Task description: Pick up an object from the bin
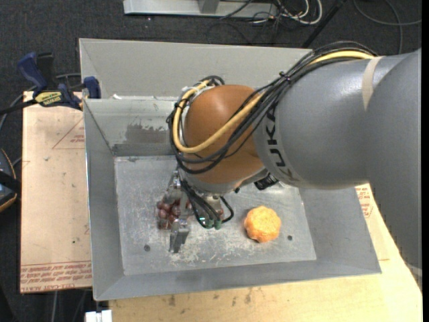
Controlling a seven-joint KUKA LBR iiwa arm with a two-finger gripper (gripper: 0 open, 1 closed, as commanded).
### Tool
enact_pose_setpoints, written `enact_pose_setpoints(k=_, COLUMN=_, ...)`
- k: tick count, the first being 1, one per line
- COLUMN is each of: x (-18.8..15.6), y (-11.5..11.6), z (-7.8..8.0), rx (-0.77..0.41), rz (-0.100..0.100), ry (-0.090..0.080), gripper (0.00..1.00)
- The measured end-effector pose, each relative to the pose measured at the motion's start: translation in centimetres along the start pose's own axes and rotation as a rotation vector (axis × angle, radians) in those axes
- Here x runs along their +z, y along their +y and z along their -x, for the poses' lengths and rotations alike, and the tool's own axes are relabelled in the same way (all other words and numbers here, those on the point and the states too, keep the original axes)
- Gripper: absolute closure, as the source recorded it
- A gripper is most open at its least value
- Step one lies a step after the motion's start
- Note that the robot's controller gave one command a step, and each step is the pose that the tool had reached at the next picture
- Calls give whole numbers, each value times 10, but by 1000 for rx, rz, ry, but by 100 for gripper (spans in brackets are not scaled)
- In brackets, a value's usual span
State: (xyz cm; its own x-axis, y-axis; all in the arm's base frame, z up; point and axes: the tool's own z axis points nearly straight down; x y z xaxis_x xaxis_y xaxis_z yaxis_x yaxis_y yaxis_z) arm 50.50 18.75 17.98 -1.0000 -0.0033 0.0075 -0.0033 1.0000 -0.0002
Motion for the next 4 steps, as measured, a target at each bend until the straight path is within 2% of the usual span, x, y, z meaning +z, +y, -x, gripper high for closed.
enact_pose_setpoints(k=1, x=-4, y=-1, z=2, rx=3, rz=1, ry=-7, gripper=0)
enact_pose_setpoints(k=2, x=48, y=-33, z=24, rx=69, rz=4, ry=-13, gripper=0)
enact_pose_setpoints(k=3, x=88, y=-57, z=52, rx=-39, rz=7, ry=-17, gripper=0)
enact_pose_setpoints(k=4, x=97, y=-58, z=61, rx=-64, rz=15, ry=-27, gripper=0)
